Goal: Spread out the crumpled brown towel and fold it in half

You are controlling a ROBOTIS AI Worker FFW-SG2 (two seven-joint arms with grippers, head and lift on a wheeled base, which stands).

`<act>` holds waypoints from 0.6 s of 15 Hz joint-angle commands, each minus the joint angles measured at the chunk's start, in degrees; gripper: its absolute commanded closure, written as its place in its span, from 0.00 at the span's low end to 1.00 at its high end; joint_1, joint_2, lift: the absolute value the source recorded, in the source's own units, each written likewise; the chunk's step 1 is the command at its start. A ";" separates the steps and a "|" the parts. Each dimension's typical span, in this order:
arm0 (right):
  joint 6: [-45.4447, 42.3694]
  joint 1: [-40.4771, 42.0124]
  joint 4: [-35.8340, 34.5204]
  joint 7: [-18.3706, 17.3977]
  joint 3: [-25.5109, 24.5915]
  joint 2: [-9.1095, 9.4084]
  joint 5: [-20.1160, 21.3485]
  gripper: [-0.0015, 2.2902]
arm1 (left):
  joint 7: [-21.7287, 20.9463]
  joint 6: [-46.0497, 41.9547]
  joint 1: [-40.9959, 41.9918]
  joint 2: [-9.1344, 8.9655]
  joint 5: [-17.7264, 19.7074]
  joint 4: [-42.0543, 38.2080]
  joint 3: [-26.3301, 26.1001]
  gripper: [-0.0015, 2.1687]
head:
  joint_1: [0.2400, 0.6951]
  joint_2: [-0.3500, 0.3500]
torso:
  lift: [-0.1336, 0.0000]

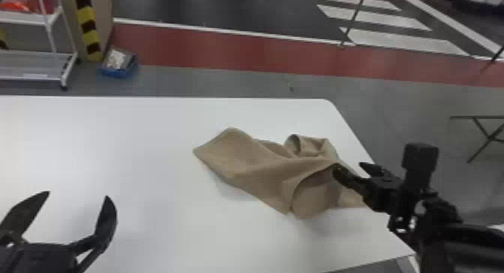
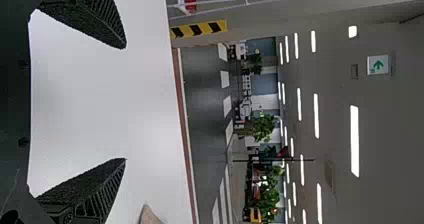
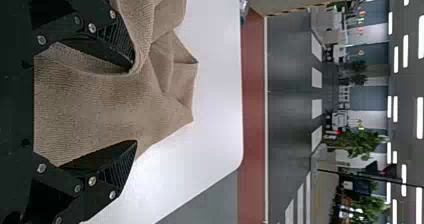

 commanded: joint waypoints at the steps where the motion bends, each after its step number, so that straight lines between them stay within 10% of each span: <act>1: -1.90 1.84 -4.71 0.00 0.20 0.37 -1.05 0.03 | 0.05 0.01 0.03 -0.01 0.00 -0.08 -0.01 0.03 | 1.00 0.13 | 0.07; 7: 1.27 3.78 -14.82 6.50 5.30 1.07 -4.12 0.15 | 0.23 0.01 0.12 -0.01 0.00 -0.26 0.16 0.03 | 1.00 0.25 | 0.07; 9: 3.38 3.87 -15.61 8.79 9.70 0.81 0.71 0.23 | 0.23 0.01 0.12 -0.01 0.00 -0.43 0.16 0.03 | 1.00 0.33 | 0.07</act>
